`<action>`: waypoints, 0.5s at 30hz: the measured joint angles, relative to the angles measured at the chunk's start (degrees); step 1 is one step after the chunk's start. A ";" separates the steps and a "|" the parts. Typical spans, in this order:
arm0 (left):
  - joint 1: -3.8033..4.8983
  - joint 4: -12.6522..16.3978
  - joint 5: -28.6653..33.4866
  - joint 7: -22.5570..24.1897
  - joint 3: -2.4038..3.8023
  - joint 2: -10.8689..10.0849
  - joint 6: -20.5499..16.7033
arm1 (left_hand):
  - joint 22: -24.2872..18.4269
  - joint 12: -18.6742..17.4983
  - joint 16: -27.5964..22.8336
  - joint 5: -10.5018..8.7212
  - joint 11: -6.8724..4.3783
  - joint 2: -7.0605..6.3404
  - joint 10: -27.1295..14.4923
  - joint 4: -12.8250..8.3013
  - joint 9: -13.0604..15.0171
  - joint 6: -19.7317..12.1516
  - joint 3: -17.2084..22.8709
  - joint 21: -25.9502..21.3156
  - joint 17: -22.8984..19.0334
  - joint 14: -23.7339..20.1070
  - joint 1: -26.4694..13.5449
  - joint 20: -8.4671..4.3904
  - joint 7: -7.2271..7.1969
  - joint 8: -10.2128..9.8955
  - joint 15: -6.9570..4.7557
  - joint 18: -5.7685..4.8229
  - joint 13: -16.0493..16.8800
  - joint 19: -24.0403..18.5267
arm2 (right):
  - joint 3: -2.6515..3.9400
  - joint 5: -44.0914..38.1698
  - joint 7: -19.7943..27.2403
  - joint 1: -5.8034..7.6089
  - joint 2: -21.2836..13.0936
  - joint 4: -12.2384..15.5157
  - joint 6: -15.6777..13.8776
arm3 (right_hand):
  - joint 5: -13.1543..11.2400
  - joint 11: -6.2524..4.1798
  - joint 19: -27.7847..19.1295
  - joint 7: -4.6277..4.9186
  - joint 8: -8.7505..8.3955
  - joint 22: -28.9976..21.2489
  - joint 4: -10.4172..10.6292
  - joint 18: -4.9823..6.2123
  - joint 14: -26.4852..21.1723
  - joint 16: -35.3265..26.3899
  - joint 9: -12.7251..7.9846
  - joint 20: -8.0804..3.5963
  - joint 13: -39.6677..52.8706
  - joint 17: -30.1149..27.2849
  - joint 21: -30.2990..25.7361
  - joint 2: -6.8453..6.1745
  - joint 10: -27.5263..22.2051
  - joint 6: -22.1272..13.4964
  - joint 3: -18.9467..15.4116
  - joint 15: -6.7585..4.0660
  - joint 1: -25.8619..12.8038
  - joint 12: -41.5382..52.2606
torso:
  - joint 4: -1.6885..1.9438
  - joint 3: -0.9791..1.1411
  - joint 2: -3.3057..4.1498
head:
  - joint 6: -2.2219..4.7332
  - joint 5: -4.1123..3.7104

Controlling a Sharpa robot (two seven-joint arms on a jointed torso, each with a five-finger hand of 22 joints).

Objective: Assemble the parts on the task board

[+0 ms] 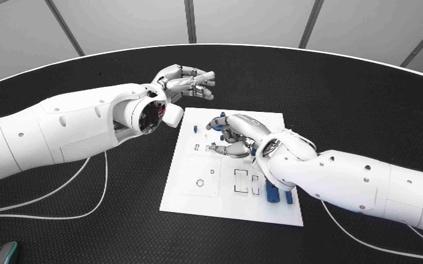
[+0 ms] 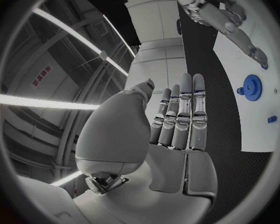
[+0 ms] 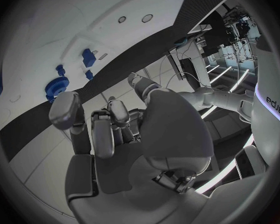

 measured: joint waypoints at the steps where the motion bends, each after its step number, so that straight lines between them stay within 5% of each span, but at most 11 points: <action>1: 0.00 -0.30 -1.62 -0.93 0.00 -0.06 0.50 | 0.61 0.35 1.53 0.00 -0.55 -0.11 1.54 0.00 0.17 0.97 0.00 1.26 1.21 2.36 -0.11 -0.78 -0.38 0.34 -0.66 0.00 0.14 1.47 | 0.01 0.97 0.86 0.01 -0.99 1.08 -0.36 | 0.20 -0.12 -0.38 -0.05 0.47 -0.46 0.00 0.50 0.00 -0.33 0.18 -0.11 -0.37 0.00 -0.61 0.20 -0.24 0.94 0.00 0.00 0.20 -0.38 | -0.10 0.02 -0.19 | 0.06 -0.01; 6: 0.00 -1.50 -9.87 -6.73 0.00 -0.72 2.54 | 4.14 2.48 11.40 0.00 -3.32 -0.67 8.94 0.00 1.39 3.51 0.00 7.87 9.06 10.35 -2.71 -3.92 -2.73 1.20 -3.67 0.00 2.02 6.61 | 0.03 7.44 4.30 0.67 -7.61 7.13 -0.18 | 5.43 -0.55 -2.21 -0.51 3.72 -3.69 0.00 0.84 -0.22 -2.47 1.13 -0.66 -2.03 0.00 -4.82 0.38 -1.00 5.32 0.00 -0.22 0.95 -1.79 | -0.46 0.18 -1.02 | 0.10 0.13; 11: 0.02 -1.83 -18.25 -14.38 0.01 -1.39 5.13 | 10.08 9.50 36.17 0.00 -5.68 -0.12 13.76 0.06 4.91 5.06 -1.96 17.09 33.46 14.78 -8.60 -6.08 -4.58 3.46 -5.64 -0.01 9.38 7.56 | -0.01 13.69 4.77 2.16 -15.22 12.28 0.90 | 5.51 -1.02 -4.35 -0.89 6.68 -7.99 0.82 1.81 -0.04 -5.87 1.99 -0.94 -4.40 -0.70 -10.38 0.19 -2.22 8.10 -0.46 -0.68 0.75 -3.98 | -0.88 0.43 -2.02 | 0.10 0.36; 15: 0.02 -2.09 -24.93 -21.43 0.01 -0.87 7.62 | 15.74 18.75 47.06 -0.27 -6.73 0.98 12.63 0.36 9.33 4.36 -3.73 24.36 44.84 16.16 -13.24 -6.99 -5.50 6.89 -6.63 0.00 18.79 5.89 | -0.03 17.44 5.07 3.05 -20.70 14.14 0.78 | 5.51 -1.47 -7.01 -1.41 9.19 -13.54 1.73 3.16 -0.17 -10.38 3.04 -1.36 -8.02 -6.26 -17.55 -0.10 -4.69 8.62 -1.06 -1.32 0.47 -7.51 | -1.26 0.61 -2.63 | 0.25 0.32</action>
